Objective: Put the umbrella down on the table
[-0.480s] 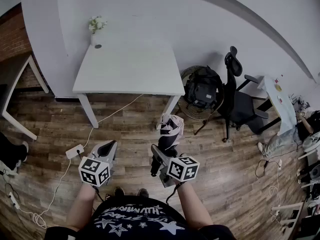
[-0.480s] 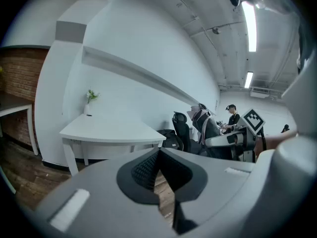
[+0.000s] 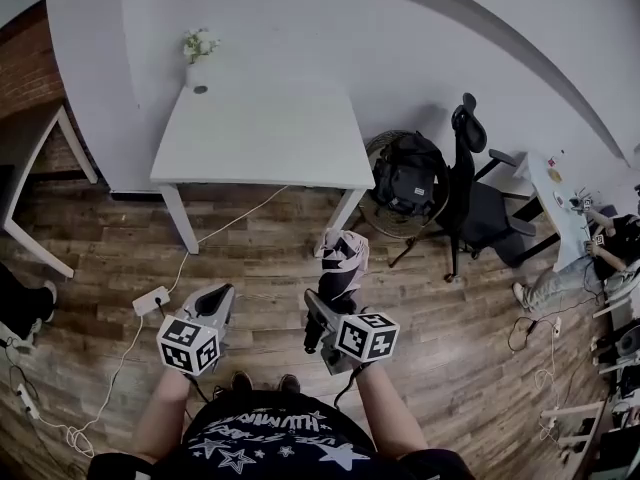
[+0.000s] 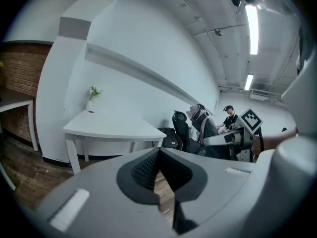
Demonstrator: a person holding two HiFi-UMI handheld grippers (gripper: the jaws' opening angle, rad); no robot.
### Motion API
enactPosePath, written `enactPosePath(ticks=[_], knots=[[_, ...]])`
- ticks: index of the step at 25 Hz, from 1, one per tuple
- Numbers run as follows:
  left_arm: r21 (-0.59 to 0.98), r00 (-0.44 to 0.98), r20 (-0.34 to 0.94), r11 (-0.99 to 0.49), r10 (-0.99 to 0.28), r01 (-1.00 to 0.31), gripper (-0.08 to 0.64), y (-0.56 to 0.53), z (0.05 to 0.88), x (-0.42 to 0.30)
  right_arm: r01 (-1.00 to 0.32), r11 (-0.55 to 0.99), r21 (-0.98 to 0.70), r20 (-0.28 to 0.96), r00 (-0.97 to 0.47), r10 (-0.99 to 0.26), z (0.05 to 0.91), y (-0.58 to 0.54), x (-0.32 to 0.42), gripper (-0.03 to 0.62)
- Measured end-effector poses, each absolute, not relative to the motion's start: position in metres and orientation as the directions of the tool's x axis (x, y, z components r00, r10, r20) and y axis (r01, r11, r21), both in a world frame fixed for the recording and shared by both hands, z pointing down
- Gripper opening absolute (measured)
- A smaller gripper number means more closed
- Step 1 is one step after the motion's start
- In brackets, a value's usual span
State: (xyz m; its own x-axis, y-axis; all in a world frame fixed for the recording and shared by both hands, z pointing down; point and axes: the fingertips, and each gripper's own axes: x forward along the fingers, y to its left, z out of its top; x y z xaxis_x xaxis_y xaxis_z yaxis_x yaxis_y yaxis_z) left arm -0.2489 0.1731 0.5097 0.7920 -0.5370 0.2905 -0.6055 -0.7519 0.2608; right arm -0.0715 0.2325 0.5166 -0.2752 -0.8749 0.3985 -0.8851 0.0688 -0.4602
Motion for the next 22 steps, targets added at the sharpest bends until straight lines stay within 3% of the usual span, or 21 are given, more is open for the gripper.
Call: enactPosePath(ticks=[12,22], knots=[[0.265,0.781,0.296,-0.738,-0.550,-0.620,0.003,0.149,0.523,-0.312,-0.900,0.048,-0.433,0.437,-0.256,-0.862,0.535,0.215,-0.121,0.238],[0.268,0.764,0.284,-0.717,-0.579,-0.643,0.003,0.103,0.516,-0.312,-0.895,0.046,-0.444,0.432,-0.258,-0.864,0.537,0.180,-0.104,0.238]])
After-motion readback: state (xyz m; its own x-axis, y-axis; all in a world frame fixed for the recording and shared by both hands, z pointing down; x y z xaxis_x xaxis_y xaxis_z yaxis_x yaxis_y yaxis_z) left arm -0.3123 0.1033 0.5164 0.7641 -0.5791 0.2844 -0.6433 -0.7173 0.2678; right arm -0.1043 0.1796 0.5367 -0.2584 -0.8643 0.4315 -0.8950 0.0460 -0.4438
